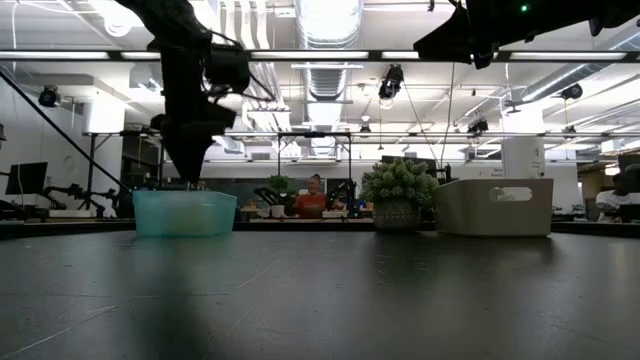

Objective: Pick and place medicine bottles into bin by pill shape (circle, oval)
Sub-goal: Put the orange capsule bottle into the green bin

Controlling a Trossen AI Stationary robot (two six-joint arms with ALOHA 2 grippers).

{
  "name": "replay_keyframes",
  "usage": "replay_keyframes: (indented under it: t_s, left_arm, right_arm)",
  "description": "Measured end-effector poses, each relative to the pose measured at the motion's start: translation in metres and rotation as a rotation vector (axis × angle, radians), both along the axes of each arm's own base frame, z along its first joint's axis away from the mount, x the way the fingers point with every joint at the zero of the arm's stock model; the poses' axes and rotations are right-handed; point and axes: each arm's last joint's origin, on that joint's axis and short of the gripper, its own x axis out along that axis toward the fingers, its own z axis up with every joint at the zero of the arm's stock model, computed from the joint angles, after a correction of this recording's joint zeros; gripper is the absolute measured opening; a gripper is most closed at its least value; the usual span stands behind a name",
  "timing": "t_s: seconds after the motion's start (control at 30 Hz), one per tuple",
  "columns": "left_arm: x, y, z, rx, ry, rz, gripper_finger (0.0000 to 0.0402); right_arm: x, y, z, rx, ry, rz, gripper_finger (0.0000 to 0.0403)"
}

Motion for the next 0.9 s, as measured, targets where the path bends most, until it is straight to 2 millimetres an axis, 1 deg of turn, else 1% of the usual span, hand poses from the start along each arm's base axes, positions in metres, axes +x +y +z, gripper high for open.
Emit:
replay_keyframes:
  t_s: [0.17, 0.3, 0.43, 0.6, 0.7, 0.8, 0.9]
  left_arm:
    - [0.002, -0.003, 0.023, 0.054, -0.088, -0.031, 0.0215]
    - [0.002, -0.012, 0.04, 0.115, -0.187, -0.096, 0.0215]
    - [-0.002, -0.023, 0.05, 0.123, -0.227, -0.184, 0.0215]
    - [-0.013, -0.028, 0.061, 0.139, -0.254, -0.3, 0.0215]
    - [-0.017, -0.029, 0.066, 0.147, -0.261, -0.457, 0.0215]
    - [-0.015, -0.026, 0.069, 0.132, -0.314, -0.615, 0.0215]
    - [-0.012, -0.018, 0.069, 0.151, -0.351, -0.652, 0.0215]
  right_arm:
    - [0.0, 0.0, 0.0, -0.014, 0.007, 0.001, 0.0164]
    - [0.0, 0.0, -0.001, -0.024, 0.021, 0.002, 0.0164]
    - [0.0, 0.0, -0.004, -0.025, 0.057, 0.003, 0.0164]
    - [0.0, -0.002, -0.011, -0.077, 0.114, 0.0, 0.0164]
    - [0.003, -0.011, -0.02, -0.144, 0.192, -0.037, 0.0164]
    - [0.007, -0.026, -0.027, -0.166, 0.24, -0.115, 0.0164]
    - [0.011, -0.048, -0.024, -0.203, 0.227, -0.208, 0.0164]
